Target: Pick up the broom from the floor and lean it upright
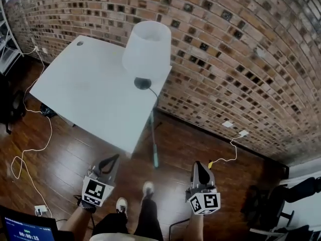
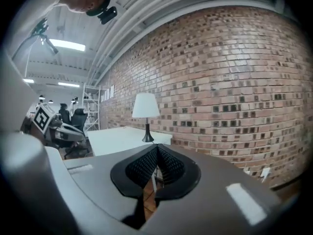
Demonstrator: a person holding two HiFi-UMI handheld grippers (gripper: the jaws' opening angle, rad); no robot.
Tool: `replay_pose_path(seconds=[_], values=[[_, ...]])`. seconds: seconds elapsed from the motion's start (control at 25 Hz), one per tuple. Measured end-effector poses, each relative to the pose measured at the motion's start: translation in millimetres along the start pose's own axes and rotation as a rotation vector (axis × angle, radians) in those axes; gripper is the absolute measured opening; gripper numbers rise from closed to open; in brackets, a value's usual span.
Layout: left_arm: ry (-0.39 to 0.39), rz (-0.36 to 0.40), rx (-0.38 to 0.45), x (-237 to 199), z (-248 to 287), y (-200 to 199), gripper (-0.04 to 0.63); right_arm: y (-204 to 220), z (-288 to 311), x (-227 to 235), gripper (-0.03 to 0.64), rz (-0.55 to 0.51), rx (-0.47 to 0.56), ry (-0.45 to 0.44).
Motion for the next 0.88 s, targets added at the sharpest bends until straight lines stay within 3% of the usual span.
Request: replay_pose_path(seconds=[0.24, 0.4, 0.6, 0.88], values=[[0.002, 0.053, 0.105, -7, -44, -73, -0.002, -62, -39, -38, 0.012, 0.031, 0.053, -0.002], [0.028, 0.051, 0.166, 1, -69, -98, -0.002, -96, -59, -49, 0.012, 0.071, 0.108, -0.021], [0.03, 0.019, 0.181, 3, -92, -98, -0.002, -120, -77, -53, 0.011, 0.076, 0.133, -0.037], [-0.044, -0.043, 0.148, 29, -126, -68, -0.002, -106, -114, -54, 0.012, 0.187, 0.109, -0.084]])
Point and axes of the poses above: the fingertips, and each gripper's own axes: z forward along the fingers, x to its right, y out of its underside, the point moved 2 cm from there along -z, backward along the fingers, and after that the axes turned 15 degrees about -z, right-handed, at the moved point
